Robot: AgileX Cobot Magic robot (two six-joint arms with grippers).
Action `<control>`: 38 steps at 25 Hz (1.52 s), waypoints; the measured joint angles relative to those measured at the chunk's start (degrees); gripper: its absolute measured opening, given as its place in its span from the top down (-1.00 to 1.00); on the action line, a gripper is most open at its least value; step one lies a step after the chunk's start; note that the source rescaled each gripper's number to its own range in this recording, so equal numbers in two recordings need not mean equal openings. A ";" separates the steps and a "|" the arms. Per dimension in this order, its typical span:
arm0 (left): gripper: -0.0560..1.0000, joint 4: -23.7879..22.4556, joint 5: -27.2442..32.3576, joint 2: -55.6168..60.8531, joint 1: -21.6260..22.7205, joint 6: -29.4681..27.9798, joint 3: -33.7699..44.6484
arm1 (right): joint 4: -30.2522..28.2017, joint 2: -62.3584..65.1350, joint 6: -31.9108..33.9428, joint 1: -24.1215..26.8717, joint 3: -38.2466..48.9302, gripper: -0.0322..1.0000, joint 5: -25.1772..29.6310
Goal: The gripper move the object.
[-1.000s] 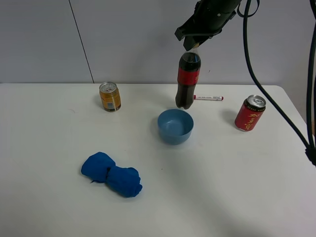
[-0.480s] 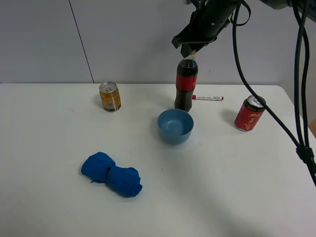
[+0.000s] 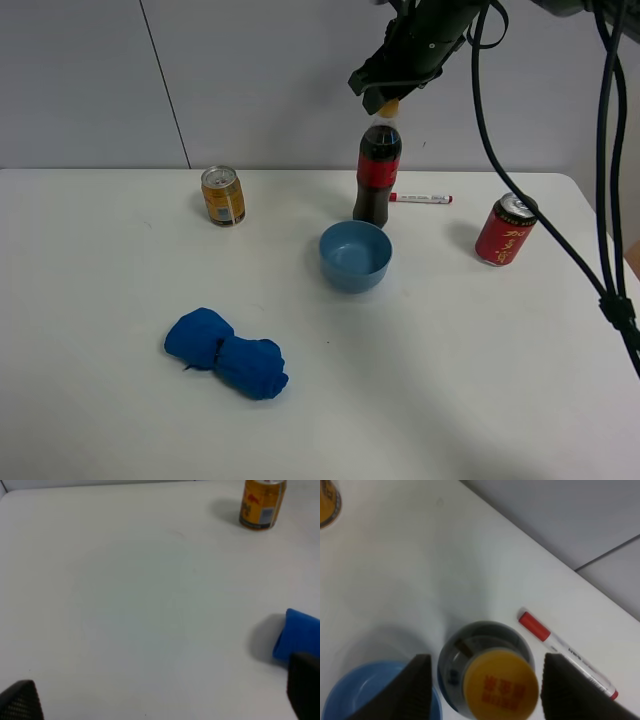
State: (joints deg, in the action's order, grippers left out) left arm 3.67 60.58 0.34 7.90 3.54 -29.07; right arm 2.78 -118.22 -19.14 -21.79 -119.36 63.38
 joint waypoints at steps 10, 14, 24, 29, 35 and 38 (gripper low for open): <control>-1.00 0.00 0.00 0.00 0.00 0.00 0.00 | -1.29 0.00 -0.58 0.00 -0.06 -0.45 0.00; -1.00 0.00 0.00 0.00 0.00 0.00 0.00 | -2.78 0.27 -0.45 0.00 -0.06 -0.61 0.00; -1.00 0.00 0.00 0.00 0.00 0.00 0.00 | -2.78 16.10 0.68 -2.62 0.08 -0.65 -4.39; -1.00 0.00 0.00 0.00 0.00 0.00 0.00 | -6.62 26.58 0.92 -3.40 0.08 -0.93 -5.50; -1.00 0.00 0.00 0.00 0.00 0.00 0.00 | -8.35 41.79 4.71 -3.27 7.81 -0.99 -14.14; -1.00 0.00 0.00 0.00 0.00 0.00 0.00 | -3.67 51.43 6.00 -0.04 16.88 -0.99 -15.65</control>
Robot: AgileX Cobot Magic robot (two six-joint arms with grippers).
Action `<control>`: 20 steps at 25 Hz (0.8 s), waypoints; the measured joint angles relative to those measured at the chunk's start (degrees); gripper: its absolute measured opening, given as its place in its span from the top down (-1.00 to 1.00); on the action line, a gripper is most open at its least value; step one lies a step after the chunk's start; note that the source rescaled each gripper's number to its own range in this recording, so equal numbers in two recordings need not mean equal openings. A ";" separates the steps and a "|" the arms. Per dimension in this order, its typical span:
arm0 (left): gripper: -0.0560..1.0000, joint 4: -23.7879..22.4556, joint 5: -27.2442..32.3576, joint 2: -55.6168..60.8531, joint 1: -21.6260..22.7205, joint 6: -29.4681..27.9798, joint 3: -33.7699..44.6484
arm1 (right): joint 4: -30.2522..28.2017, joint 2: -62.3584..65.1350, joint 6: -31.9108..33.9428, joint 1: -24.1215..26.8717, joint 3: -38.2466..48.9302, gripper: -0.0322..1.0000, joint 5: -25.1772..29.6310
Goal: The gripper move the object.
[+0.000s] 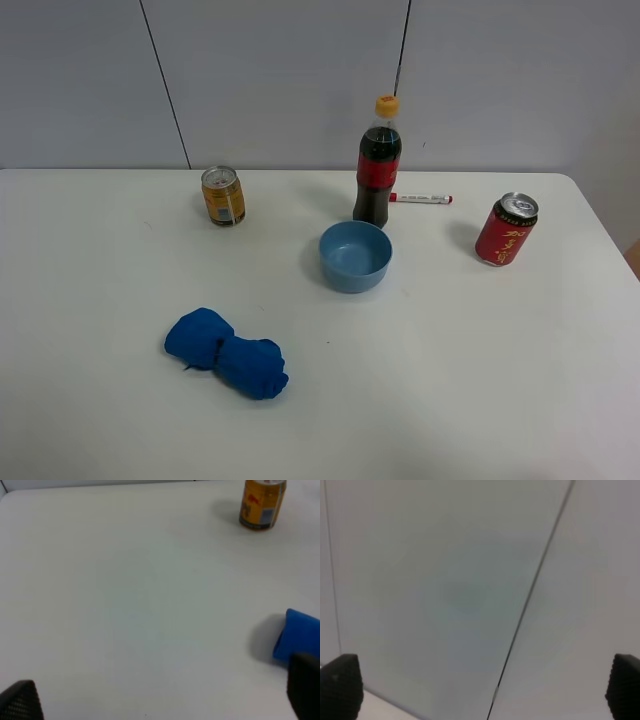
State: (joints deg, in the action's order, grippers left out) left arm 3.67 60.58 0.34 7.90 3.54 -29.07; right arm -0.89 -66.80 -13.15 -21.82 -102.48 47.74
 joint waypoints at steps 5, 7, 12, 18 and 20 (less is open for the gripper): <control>-1.00 0.00 0.00 0.00 0.00 0.00 0.00 | 6.99 16.77 0.62 13.43 20.46 -0.99 0.19; -1.00 0.00 0.00 0.00 0.00 0.00 0.00 | 7.23 23.33 0.62 17.80 29.10 -0.99 0.51; -1.00 0.00 0.00 0.00 0.00 0.00 0.00 | 7.56 41.29 0.68 22.40 49.51 -1.00 1.88; -1.00 0.00 0.00 0.00 0.00 0.00 0.00 | 8.71 55.80 2.21 22.65 63.45 -1.00 8.34; -1.00 -0.05 0.00 0.00 0.00 0.00 0.00 | 9.24 58.26 2.41 22.65 64.98 -1.00 10.19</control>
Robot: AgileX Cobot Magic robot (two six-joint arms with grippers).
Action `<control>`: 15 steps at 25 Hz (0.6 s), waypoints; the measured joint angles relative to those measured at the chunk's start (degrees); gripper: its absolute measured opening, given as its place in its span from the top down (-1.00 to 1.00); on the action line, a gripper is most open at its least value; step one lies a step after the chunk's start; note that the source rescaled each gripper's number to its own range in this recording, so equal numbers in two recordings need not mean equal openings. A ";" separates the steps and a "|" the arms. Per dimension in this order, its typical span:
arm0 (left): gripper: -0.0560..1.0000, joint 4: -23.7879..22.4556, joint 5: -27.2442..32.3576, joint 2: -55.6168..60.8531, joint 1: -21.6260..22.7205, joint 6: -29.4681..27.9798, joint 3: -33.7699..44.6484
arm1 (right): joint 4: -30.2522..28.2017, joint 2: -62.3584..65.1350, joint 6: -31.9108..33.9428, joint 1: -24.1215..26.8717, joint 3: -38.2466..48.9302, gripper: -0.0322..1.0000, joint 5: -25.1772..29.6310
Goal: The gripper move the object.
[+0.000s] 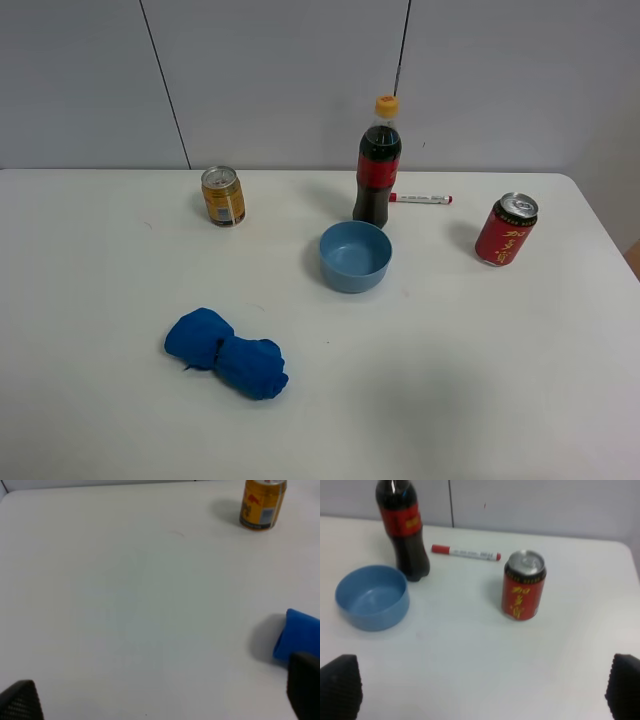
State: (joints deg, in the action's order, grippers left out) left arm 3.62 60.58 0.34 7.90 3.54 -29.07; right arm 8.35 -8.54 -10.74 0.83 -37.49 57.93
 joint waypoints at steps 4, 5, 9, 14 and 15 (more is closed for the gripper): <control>-1.00 0.00 0.00 0.00 0.00 0.00 0.00 | 0.36 3.85 0.24 0.00 3.23 -1.00 0.98; -1.00 0.00 0.00 0.00 0.00 0.00 0.00 | 0.36 4.74 0.48 0.00 4.19 -1.00 0.98; -1.00 0.00 0.00 0.00 0.00 0.00 0.00 | -0.47 8.41 2.67 0.05 8.28 -1.00 2.91; -1.00 0.00 0.00 0.00 0.00 0.00 0.00 | -2.91 8.64 5.81 1.76 8.42 -1.00 2.96; -1.00 0.00 0.00 0.00 0.00 0.00 0.00 | -3.23 8.64 6.31 1.82 8.42 -1.00 2.96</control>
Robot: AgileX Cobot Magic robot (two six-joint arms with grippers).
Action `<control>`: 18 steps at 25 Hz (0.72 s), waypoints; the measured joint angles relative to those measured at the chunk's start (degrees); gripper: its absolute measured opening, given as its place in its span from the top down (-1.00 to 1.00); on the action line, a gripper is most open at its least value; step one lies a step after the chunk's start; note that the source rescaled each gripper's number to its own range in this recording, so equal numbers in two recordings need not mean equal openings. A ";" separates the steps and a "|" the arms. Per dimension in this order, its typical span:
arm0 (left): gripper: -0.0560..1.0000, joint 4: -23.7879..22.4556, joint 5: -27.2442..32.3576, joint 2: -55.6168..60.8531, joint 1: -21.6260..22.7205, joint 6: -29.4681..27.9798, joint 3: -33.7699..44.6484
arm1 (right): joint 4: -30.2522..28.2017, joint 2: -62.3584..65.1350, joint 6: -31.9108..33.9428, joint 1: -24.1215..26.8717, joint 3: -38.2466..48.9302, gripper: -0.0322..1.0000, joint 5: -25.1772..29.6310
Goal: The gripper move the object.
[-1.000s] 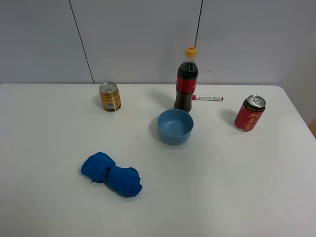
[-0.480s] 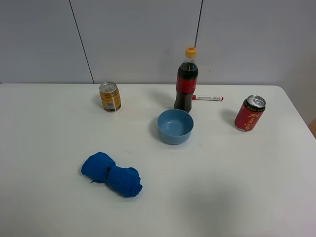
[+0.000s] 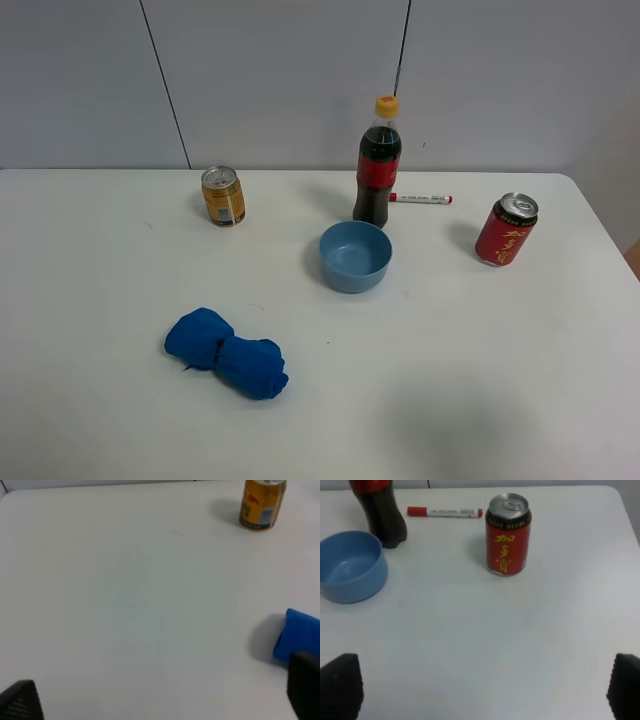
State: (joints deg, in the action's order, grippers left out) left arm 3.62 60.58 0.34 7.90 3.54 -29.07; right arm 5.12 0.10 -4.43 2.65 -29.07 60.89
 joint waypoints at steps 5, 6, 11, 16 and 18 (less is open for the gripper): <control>-1.00 0.00 0.00 0.00 0.00 0.00 0.00 | -0.96 0.00 2.52 -0.12 0.00 -1.00 -0.05; -1.00 0.00 0.00 0.00 0.00 0.00 0.00 | -0.96 0.00 2.50 -0.18 0.00 -1.00 -0.05; -1.00 0.00 0.00 0.00 0.00 0.00 0.00 | -1.00 0.00 2.50 -0.18 0.00 -1.00 -0.05; -1.00 0.00 0.00 0.00 0.00 0.00 0.00 | -1.00 0.00 2.55 -0.18 0.00 -1.00 -0.05; -1.00 0.00 0.00 0.00 0.00 0.00 0.00 | 0.04 0.00 2.55 -0.18 0.00 -1.00 -0.05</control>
State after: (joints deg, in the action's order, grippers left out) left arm 3.62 60.58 0.34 7.90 3.54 -29.07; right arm 5.16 0.10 -1.88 2.47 -29.07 60.84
